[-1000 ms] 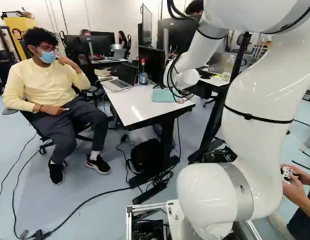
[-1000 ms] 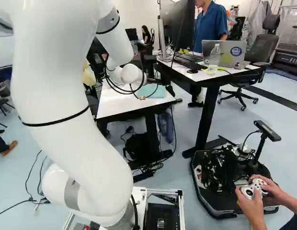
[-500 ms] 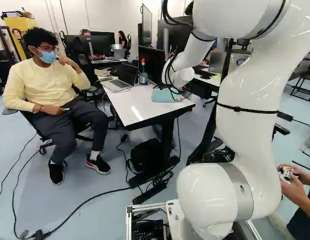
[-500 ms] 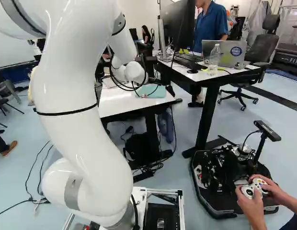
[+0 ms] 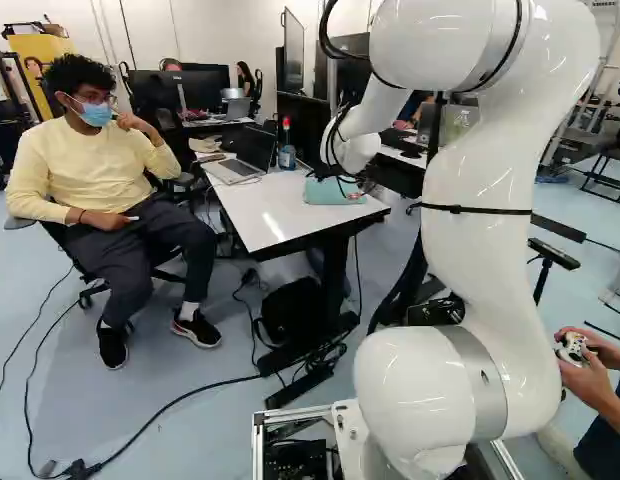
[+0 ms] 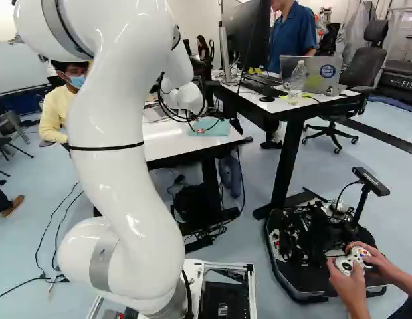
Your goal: Clean the table with the green towel
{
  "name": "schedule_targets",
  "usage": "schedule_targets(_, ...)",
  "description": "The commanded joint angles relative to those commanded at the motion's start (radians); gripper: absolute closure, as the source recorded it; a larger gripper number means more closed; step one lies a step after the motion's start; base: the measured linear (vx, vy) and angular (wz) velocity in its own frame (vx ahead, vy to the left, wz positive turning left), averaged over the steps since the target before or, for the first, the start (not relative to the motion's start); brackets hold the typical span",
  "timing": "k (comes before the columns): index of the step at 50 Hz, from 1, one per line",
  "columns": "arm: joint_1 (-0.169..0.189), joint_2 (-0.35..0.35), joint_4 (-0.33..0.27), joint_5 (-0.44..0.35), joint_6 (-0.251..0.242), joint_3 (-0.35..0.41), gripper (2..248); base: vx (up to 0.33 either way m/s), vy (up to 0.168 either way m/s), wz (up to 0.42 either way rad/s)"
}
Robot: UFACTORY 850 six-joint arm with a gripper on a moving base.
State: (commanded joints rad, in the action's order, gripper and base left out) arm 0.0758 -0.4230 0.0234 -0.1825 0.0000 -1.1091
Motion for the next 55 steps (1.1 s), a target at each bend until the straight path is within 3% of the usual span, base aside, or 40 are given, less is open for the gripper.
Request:
schedule_targets(13, -0.003, -0.057, 0.015, 0.049, 0.000, -0.073, 3, 0.000, 0.000, 0.000)
schedule_targets(30, -0.006, -0.126, 0.018, 0.058, 0.000, -0.164, 3, 0.000, 0.000, 0.000)
schedule_targets(55, -0.007, -0.171, 0.018, 0.058, 0.000, -0.223, 3, 0.000, 0.000, 0.000)
